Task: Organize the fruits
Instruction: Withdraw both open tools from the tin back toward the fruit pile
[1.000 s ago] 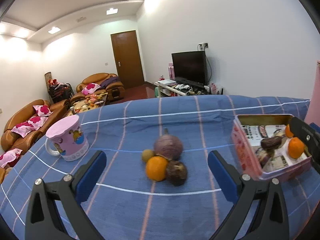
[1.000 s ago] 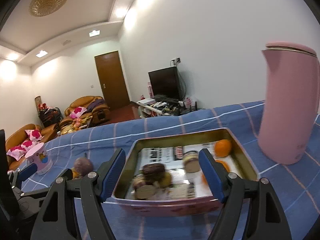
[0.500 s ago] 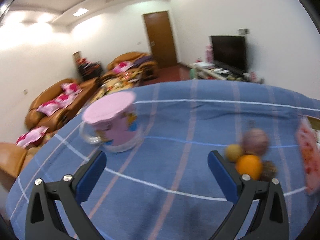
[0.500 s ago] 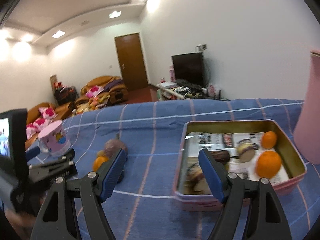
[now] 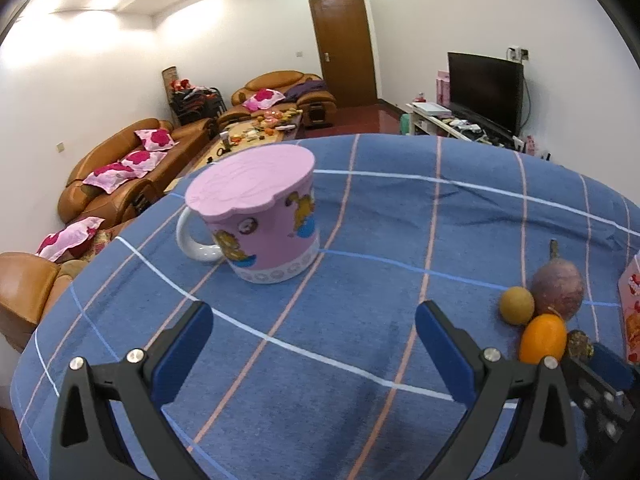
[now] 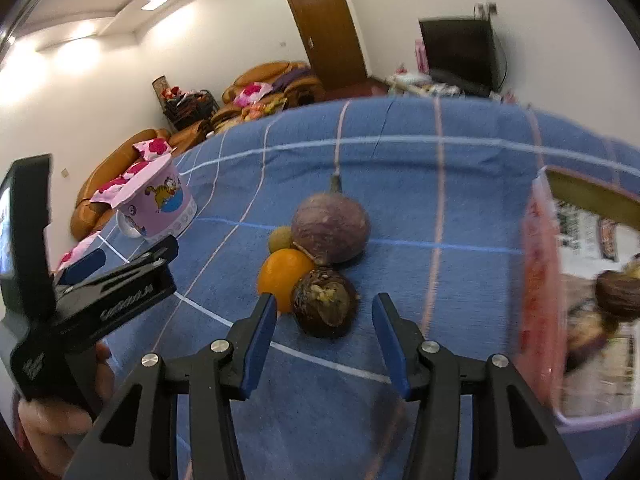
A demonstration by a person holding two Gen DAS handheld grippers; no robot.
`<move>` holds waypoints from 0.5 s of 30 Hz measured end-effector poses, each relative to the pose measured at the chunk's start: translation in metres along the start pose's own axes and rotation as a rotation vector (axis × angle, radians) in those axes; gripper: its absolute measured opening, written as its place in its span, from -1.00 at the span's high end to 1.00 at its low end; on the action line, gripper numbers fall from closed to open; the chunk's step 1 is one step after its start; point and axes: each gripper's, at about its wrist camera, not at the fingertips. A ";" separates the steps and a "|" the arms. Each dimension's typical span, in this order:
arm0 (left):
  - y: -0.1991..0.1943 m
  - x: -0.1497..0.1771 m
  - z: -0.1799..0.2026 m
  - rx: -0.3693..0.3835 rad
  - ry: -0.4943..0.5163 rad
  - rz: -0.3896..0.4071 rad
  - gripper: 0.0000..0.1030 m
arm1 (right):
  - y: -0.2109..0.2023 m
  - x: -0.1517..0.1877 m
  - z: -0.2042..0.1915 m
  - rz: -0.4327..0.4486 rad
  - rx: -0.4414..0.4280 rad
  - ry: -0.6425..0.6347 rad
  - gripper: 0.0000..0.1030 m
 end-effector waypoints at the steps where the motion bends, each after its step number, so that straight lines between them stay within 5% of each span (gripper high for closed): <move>1: -0.001 0.000 0.001 0.004 0.004 -0.001 -1.00 | 0.004 -0.001 0.001 -0.009 -0.009 0.010 -0.01; 5: 0.000 0.001 0.003 0.025 0.006 -0.015 -1.00 | 0.012 -0.002 0.002 -0.020 -0.069 0.046 0.21; 15: -0.009 0.002 0.007 0.172 0.020 -0.010 -0.99 | -0.026 0.008 -0.003 0.066 -0.041 -0.001 0.22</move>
Point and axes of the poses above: each gripper's, at about its wrist camera, not at the fingertips, and y roughly the way its jaws point, z to its right, x to its underside, and after that the axes turned 9 degrees about -y, right-handed
